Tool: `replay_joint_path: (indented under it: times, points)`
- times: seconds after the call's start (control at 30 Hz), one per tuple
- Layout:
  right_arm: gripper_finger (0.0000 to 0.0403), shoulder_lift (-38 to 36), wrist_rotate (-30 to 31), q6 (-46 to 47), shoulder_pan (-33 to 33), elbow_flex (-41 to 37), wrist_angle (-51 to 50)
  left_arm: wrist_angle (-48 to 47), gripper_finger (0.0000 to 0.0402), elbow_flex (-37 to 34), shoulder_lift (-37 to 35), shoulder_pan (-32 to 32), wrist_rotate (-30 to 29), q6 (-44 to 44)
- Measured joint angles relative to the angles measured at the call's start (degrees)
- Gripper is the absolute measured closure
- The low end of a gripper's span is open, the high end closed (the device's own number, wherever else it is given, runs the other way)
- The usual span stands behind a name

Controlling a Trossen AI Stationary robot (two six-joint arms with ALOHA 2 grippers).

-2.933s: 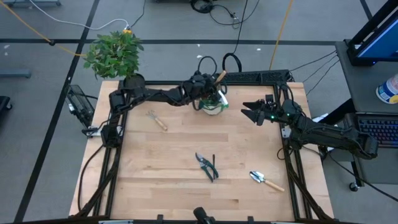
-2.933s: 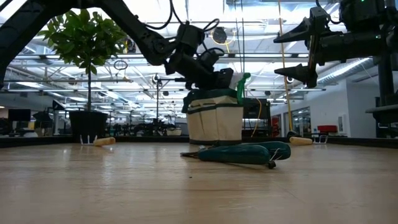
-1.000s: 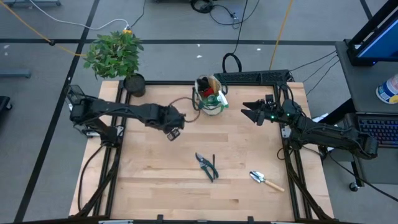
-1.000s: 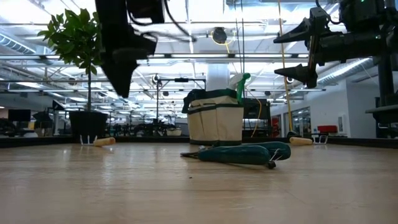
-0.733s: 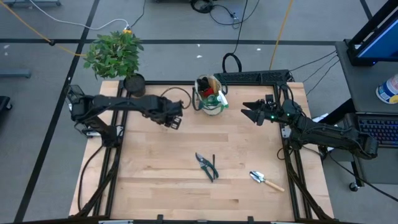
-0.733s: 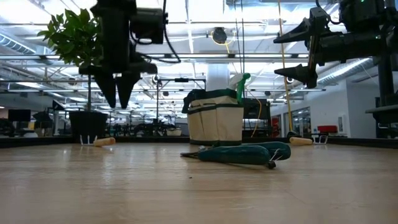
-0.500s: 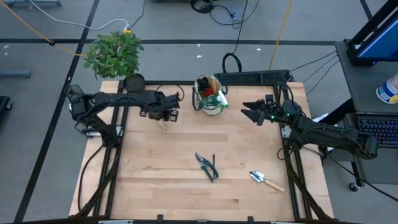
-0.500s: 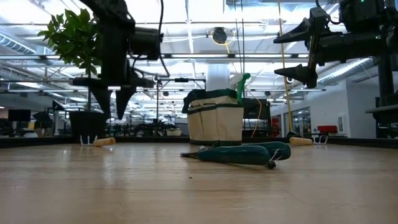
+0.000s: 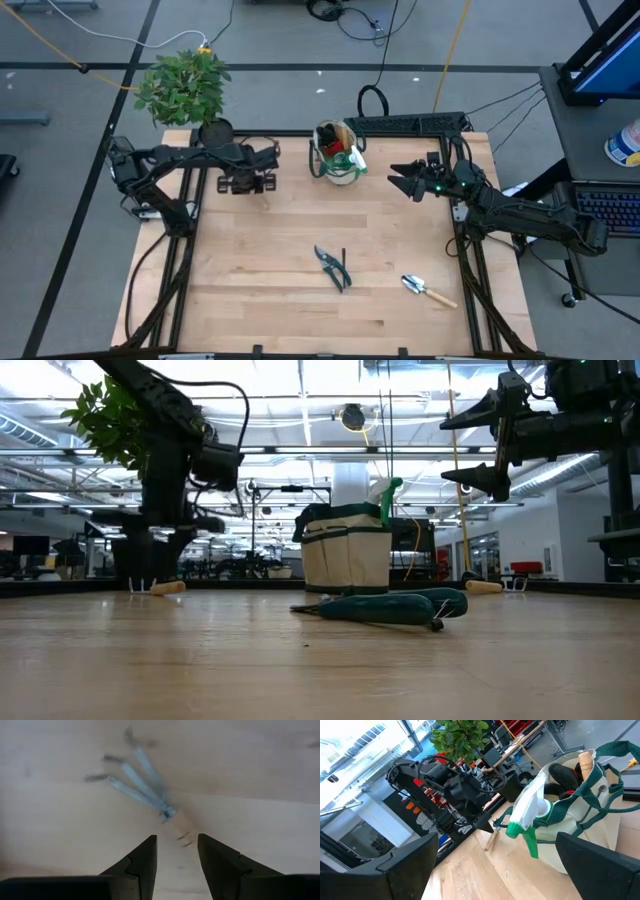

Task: Pick & Place Garden tools in Gardening bag
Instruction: Put the left hand rake into the gardening bag

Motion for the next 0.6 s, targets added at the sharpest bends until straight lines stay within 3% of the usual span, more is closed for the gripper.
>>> replay_joint_path:
  times: [0.6]
  points:
    - [0.0009,0.00,0.00,0.02,0.02,0.00,0.00,9.15,0.0256,-2.52,0.05,0.05,3.55,-3.35]
